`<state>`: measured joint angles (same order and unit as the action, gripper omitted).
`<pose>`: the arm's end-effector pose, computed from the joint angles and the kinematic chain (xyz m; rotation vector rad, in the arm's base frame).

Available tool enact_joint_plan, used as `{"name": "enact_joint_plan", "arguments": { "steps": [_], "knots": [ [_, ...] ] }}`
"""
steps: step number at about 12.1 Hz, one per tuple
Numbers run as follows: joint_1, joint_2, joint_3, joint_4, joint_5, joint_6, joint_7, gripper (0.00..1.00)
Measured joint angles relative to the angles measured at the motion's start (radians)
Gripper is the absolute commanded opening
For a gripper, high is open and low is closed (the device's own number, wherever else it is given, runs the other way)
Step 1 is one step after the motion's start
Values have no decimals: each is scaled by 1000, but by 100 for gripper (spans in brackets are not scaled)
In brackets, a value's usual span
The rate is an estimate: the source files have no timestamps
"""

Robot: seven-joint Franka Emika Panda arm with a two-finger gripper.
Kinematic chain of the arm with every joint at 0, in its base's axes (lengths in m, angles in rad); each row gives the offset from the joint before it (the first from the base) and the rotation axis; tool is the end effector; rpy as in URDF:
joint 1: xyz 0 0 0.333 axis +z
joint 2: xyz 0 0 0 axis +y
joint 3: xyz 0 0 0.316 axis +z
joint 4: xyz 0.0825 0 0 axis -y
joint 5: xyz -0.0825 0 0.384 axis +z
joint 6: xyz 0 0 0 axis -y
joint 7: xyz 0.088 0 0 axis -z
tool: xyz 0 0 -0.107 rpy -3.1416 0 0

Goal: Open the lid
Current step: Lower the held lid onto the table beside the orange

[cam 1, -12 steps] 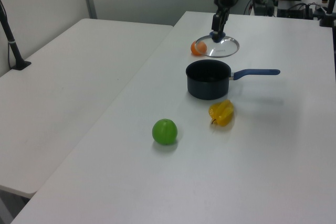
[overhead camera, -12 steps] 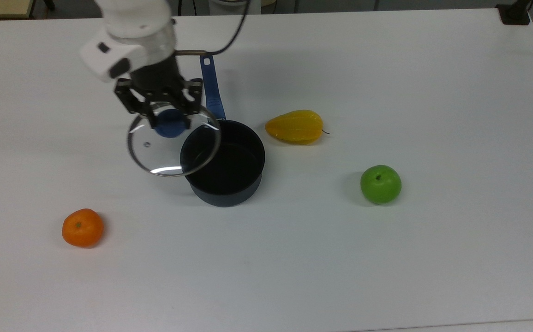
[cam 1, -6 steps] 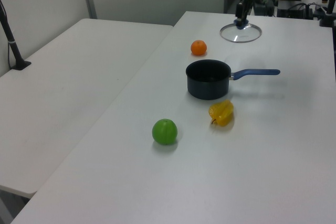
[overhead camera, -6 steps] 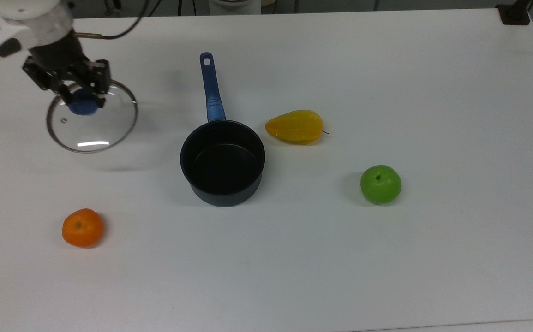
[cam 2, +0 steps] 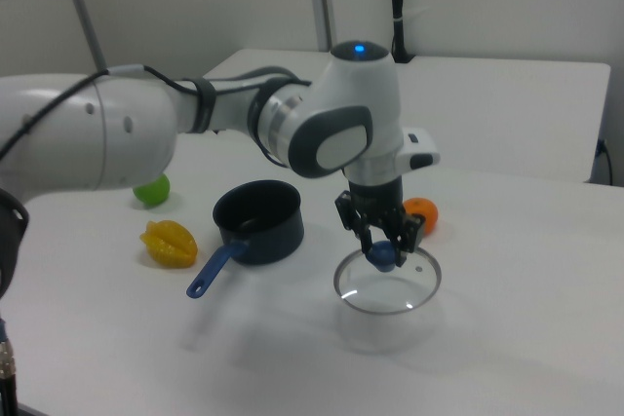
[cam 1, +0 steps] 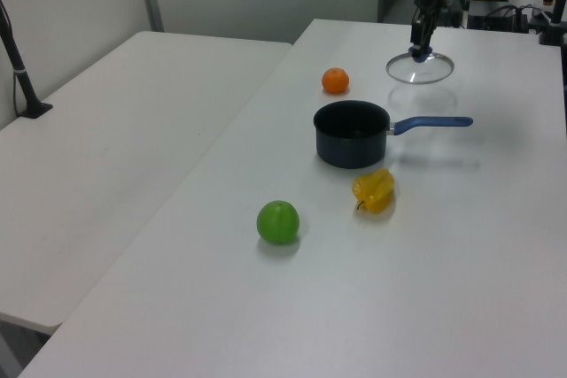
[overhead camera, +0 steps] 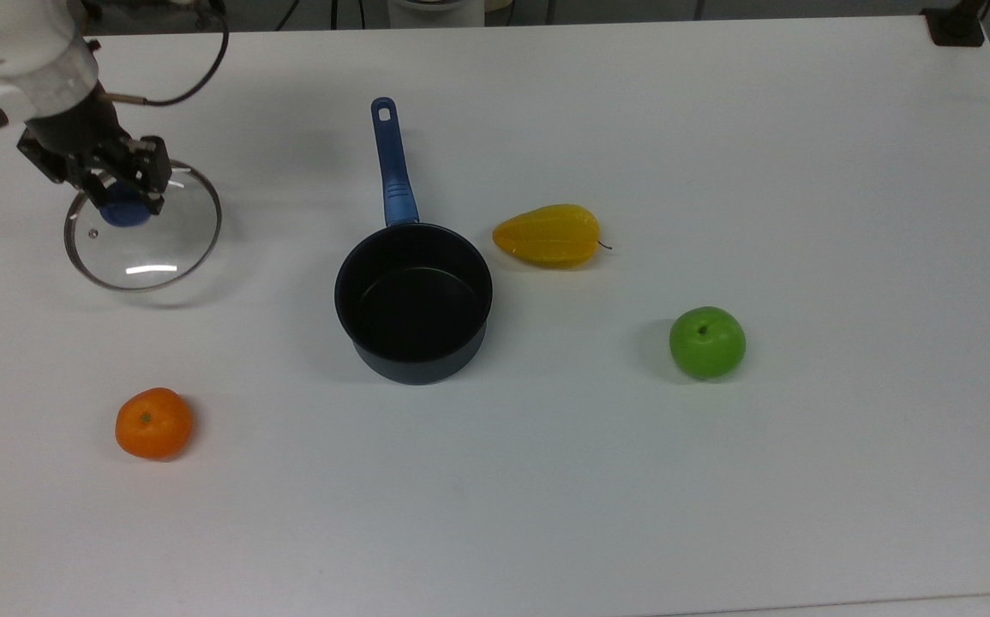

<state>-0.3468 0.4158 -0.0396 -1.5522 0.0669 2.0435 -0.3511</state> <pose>0.6372 -0.2513 0.4165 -3.1228 0.0930 -0.1359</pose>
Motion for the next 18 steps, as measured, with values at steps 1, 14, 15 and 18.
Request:
{"name": "enact_joint_plan", "arguments": {
  "steps": [1,14,15,18],
  "knots": [
    [2,22,2,-3,0,28,0,42],
    [21,82,7,-35,0,100,-11,69],
    [22,82,7,-35,0,100,-13,75],
    [23,90,7,-44,-1,100,-16,81]
  ]
}}
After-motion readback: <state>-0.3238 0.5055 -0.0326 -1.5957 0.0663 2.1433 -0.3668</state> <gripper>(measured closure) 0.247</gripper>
